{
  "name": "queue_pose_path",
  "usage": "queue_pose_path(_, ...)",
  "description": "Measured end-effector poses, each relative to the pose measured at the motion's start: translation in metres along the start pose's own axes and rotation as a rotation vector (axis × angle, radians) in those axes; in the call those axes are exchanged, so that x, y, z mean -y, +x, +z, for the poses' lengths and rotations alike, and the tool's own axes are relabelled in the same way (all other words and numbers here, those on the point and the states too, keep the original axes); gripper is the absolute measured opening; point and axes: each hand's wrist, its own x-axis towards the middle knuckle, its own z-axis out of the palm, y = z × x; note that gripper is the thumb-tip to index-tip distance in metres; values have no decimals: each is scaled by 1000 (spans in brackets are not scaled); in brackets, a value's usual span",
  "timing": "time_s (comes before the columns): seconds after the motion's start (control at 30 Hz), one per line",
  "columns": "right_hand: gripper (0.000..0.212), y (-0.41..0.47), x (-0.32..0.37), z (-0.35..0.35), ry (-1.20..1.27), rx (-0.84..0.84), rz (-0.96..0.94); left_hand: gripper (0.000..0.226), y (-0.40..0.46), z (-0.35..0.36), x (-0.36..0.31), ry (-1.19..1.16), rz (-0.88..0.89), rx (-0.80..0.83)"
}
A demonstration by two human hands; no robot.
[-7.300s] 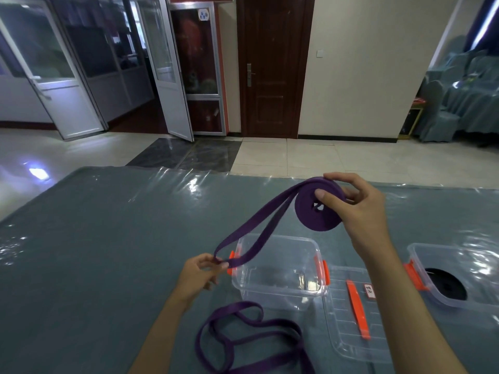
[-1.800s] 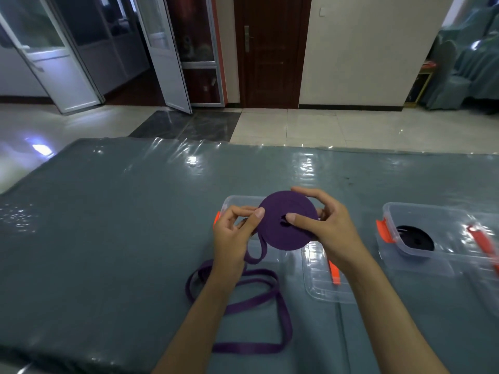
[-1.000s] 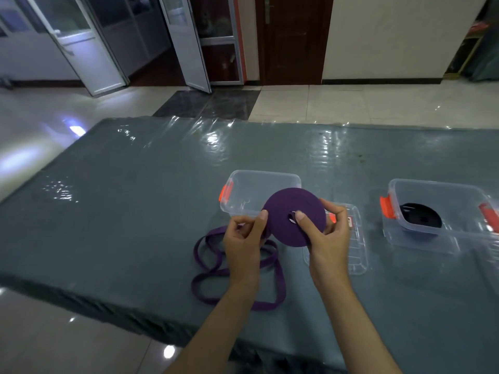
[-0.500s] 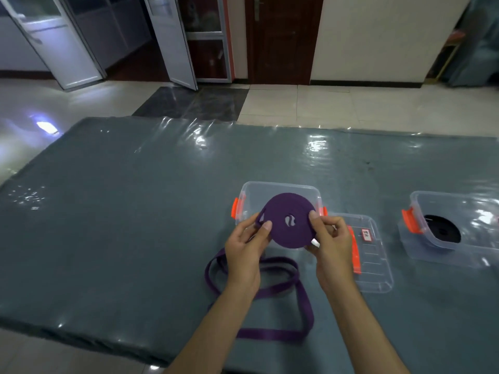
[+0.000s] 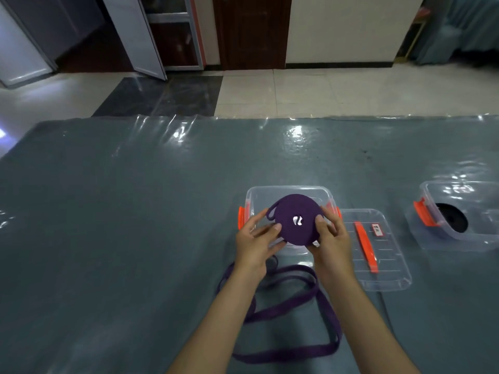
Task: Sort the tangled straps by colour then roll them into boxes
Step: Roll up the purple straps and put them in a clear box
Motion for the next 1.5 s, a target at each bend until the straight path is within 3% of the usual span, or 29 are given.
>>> queue_pose_path(0.27,20,84,-2,-18,-518,81,60,42,76,19,6,176,-63,-74)
queue_pose_path(0.43,16,131,-6,-7,-1025,274,-18,39,133,24,26,305,-122,-158)
queue_pose_path(0.57,19,167,-19,-5,-1264,400,132,44,175,24,56,502,-148,-214)
queue_pose_path(0.67,23,185,-28,-6,-1313,458,246,47,202,20,75,596,-191,-237)
queue_pose_path(0.87,10,207,-51,-2,-1326,493,381,20,231,18,91,597,-310,-335)
queue_pose_path(1.03,17,219,-65,0,-1327,493,467,21,250,9,113,704,-291,-392)
queue_pose_path(1.23,16,224,-68,-2,-1360,543,505,20,252,-2,125,790,-284,-387)
queue_pose_path(1.43,25,220,-67,-7,-1266,461,416,25,255,4,120,839,-231,-378)
queue_pose_path(1.5,18,212,-57,-7,-1231,442,352,25,251,9,113,912,-200,-339)
